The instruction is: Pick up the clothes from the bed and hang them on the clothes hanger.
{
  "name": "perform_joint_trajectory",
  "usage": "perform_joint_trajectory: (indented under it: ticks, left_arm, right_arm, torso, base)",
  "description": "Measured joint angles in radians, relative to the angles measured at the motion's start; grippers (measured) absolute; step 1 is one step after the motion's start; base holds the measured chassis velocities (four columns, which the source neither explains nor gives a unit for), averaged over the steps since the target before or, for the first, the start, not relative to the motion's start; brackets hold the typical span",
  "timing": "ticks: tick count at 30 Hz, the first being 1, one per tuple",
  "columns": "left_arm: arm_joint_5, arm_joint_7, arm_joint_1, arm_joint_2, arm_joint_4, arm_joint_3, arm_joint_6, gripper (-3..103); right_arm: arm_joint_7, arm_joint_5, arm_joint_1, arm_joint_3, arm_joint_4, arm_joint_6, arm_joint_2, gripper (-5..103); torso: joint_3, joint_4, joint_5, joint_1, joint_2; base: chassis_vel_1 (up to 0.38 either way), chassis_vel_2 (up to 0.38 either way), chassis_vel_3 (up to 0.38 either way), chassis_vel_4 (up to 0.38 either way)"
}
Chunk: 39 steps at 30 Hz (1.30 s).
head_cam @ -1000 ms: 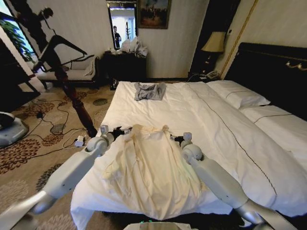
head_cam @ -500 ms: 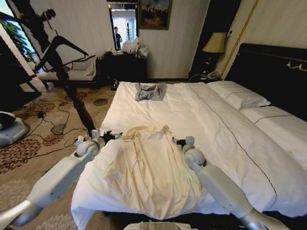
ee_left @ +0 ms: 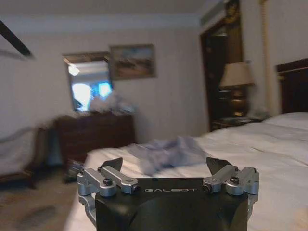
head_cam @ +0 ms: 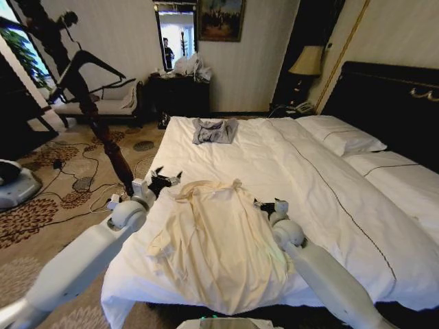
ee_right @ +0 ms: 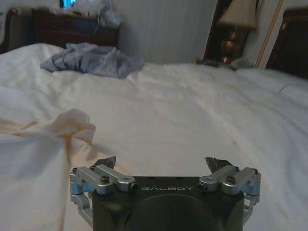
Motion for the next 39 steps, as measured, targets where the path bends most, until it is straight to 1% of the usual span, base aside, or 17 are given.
perform_joint_trajectory:
  ticks: [1,3,5,6,9,10,12,13,16,18,21,22,25,28,34,37,39]
  left_arm:
    - [-0.01,-0.022,-0.011,0.017,-0.015,-0.022,0.006,100]
    - [-0.032,-0.032,-0.016,0.042,-0.033,-0.063,0.009,100]
    - [-0.046,-0.033,-0.017,0.053,-0.043,-0.083,0.011,100]
    - [-0.067,-0.034,-0.017,0.069,-0.056,-0.118,0.016,100]
    - [-0.116,-0.048,-0.022,0.11,-0.093,-0.185,0.045,100]
    - [-0.116,-0.048,-0.022,0.11,-0.093,-0.185,0.045,100]
    - [-0.146,-0.096,-0.057,0.15,-0.122,-0.203,0.105,100]
    - [-0.146,-0.096,-0.057,0.15,-0.122,-0.203,0.105,100]
    - [-0.179,-0.145,-0.132,0.218,-0.145,-0.224,0.196,100]
    - [-0.194,-0.148,-0.144,0.232,-0.145,-0.233,0.213,100]
    - [-0.261,-0.14,-0.178,0.281,-0.114,-0.276,0.25,100]
    - [-0.261,-0.14,-0.178,0.281,-0.114,-0.276,0.25,100]
    - [-0.347,-0.125,-0.205,0.307,-0.052,-0.318,0.262,100]
    - [-0.365,-0.112,-0.226,0.313,-0.01,-0.326,0.262,100]
    - [-0.329,-0.08,-0.272,0.313,0.12,-0.348,0.249,100]
    - [-0.308,-0.066,-0.291,0.318,0.156,-0.346,0.244,100]
    - [-0.297,-0.059,-0.32,0.318,0.187,-0.327,0.236,100]
  right_arm:
    - [-0.028,-0.039,-0.045,0.029,0.02,0.041,-0.002,100]
    - [-0.083,-0.094,-0.127,0.083,0.053,0.113,-0.001,100]
    - [-0.103,-0.117,-0.165,0.111,0.074,0.138,0.003,100]
    - [-0.126,-0.144,-0.217,0.145,0.104,0.158,0.015,100]
    - [-0.153,-0.197,-0.305,0.203,0.174,0.174,0.046,100]
    - [-0.153,-0.197,-0.305,0.203,0.174,0.174,0.046,100]
    - [-0.168,-0.242,-0.351,0.228,0.202,0.183,0.072,100]
    - [-0.168,-0.242,-0.351,0.228,0.202,0.183,0.072,100]
    - [-0.176,-0.281,-0.386,0.242,0.205,0.191,0.122,100]
    - [-0.176,-0.288,-0.389,0.243,0.201,0.193,0.132,100]
    - [-0.176,-0.317,-0.402,0.241,0.195,0.196,0.166,100]
    - [-0.176,-0.317,-0.402,0.241,0.195,0.196,0.166,100]
    - [-0.176,-0.34,-0.426,0.244,0.206,0.196,0.187,100]
    - [-0.176,-0.345,-0.432,0.243,0.207,0.196,0.188,100]
    - [-0.174,-0.347,-0.419,0.219,0.204,0.194,0.189,100]
    - [-0.174,-0.347,-0.414,0.208,0.199,0.193,0.185,100]
    - [-0.173,-0.346,-0.413,0.204,0.198,0.193,0.184,100]
  torso:
    - [0.0,-0.0001,0.0003,0.0,0.0]
    - [0.0,-0.0006,-0.0001,0.0,0.0]
    - [0.0,-0.0006,-0.0001,0.0,0.0]
    - [0.0,-0.0005,0.0003,0.0,0.0]
    - [0.0,-0.0001,-0.0006,0.0,0.0]
    - [0.0,-0.0001,-0.0006,0.0,0.0]
    - [0.0,0.0001,0.0,0.0,0.0]
    - [0.0,0.0001,0.0,0.0,0.0]
    - [0.0,-0.0006,0.0004,0.0,0.0]
    - [0.0,-0.0004,0.0003,0.0,0.0]
    - [0.0,0.0001,0.0001,0.0,0.0]
    - [0.0,0.0001,0.0001,0.0,0.0]
    - [0.0,-0.0003,-0.0002,0.0,0.0]
    - [0.0,-0.0003,-0.0001,0.0,0.0]
    - [0.0,0.0001,-0.0002,0.0,0.0]
    - [0.0,-0.0003,-0.0003,0.0,0.0]
    - [0.0,0.0003,0.0002,0.0,0.0]
  base:
    - [0.0,0.0,0.0,0.0]
    - [0.0,0.0,0.0,0.0]
    - [0.0,0.0,0.0,0.0]
    - [0.0,0.0,0.0,0.0]
    - [0.0,0.0,0.0,0.0]
    - [0.0,0.0,0.0,0.0]
    - [0.0,0.0,0.0,0.0]
    - [0.0,0.0,0.0,0.0]
    - [0.0,0.0,0.0,0.0]
    - [0.0,0.0,0.0,0.0]
    - [0.0,0.0,0.0,0.0]
    - [0.0,0.0,0.0,0.0]
    - [0.0,0.0,0.0,0.0]
    - [0.0,0.0,0.0,0.0]
    - [0.0,0.0,0.0,0.0]
    - [0.0,0.0,0.0,0.0]
    - [0.0,0.0,0.0,0.0]
